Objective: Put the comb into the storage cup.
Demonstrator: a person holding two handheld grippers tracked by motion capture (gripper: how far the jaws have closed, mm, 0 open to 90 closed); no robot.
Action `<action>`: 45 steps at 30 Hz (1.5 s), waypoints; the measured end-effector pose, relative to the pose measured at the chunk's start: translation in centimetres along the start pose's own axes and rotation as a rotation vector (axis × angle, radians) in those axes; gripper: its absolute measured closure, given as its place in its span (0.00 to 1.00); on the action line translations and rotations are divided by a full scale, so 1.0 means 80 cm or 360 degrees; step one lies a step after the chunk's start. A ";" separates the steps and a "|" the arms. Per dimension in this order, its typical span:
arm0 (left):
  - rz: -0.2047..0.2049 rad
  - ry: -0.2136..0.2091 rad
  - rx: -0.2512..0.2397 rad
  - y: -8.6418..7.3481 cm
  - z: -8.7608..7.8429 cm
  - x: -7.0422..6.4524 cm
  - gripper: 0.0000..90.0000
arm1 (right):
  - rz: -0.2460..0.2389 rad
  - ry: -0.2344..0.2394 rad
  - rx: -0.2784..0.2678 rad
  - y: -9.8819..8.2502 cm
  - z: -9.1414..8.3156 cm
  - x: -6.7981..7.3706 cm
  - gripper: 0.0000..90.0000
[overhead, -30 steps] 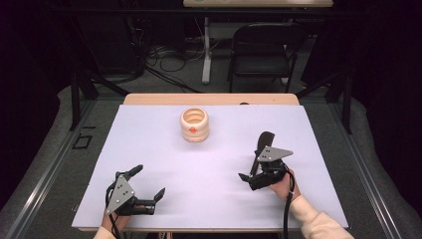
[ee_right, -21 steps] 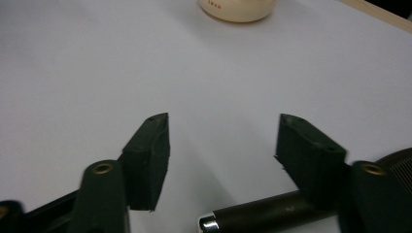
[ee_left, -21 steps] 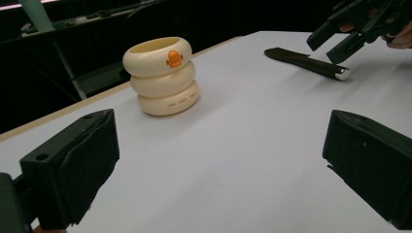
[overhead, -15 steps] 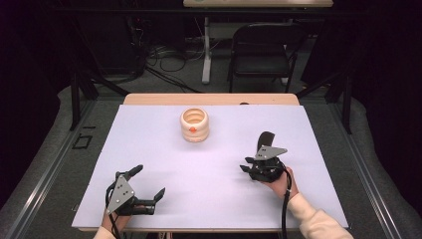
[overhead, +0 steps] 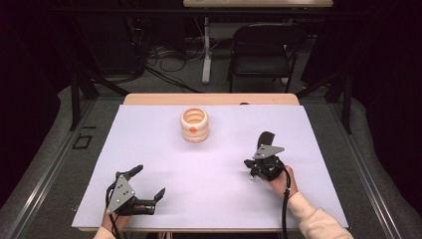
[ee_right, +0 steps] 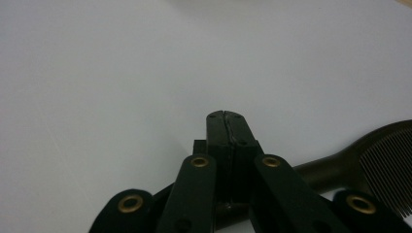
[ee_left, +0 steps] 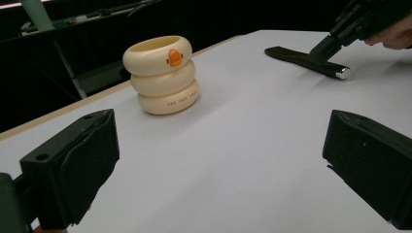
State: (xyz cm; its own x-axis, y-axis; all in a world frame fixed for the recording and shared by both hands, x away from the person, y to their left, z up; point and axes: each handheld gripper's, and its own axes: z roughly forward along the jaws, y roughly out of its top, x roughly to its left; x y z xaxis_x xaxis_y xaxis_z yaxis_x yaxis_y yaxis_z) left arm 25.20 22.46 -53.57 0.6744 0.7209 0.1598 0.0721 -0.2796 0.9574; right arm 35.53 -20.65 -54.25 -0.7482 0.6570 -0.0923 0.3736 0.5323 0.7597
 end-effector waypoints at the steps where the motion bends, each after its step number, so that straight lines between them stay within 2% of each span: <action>1: 0.0000 0.0000 0.0000 0.000 0.000 0.000 0.00 | 0.0000 0.0000 0.0000 0.000 0.000 0.000 1.00; 5: 0.0000 -0.0001 0.0000 0.000 0.000 0.000 0.00 | -0.0021 -0.0012 0.0064 -0.001 0.003 0.000 1.00; 9: -0.0001 -0.0003 -0.0001 0.000 0.000 0.000 0.00 | -0.0035 -0.0008 0.0085 -0.002 0.003 0.000 1.00; 19: -0.0004 -0.0002 -0.0012 0.000 -0.001 0.000 0.00 | -0.0009 0.0008 0.0153 -0.004 0.001 0.002 1.00; 45: 0.0003 0.0003 -0.0007 0.000 -0.002 0.001 0.00 | 0.0063 0.0006 0.0231 -0.015 -0.013 -0.006 1.00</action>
State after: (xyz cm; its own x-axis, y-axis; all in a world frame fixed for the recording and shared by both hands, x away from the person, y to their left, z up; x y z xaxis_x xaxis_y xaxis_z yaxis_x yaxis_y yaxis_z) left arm 25.14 22.57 -53.51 0.6731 0.7216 0.1620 0.0677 -0.2782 0.9581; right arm 34.87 -22.16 -54.40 -0.7333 0.6771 -0.0615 0.4782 0.5779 0.6614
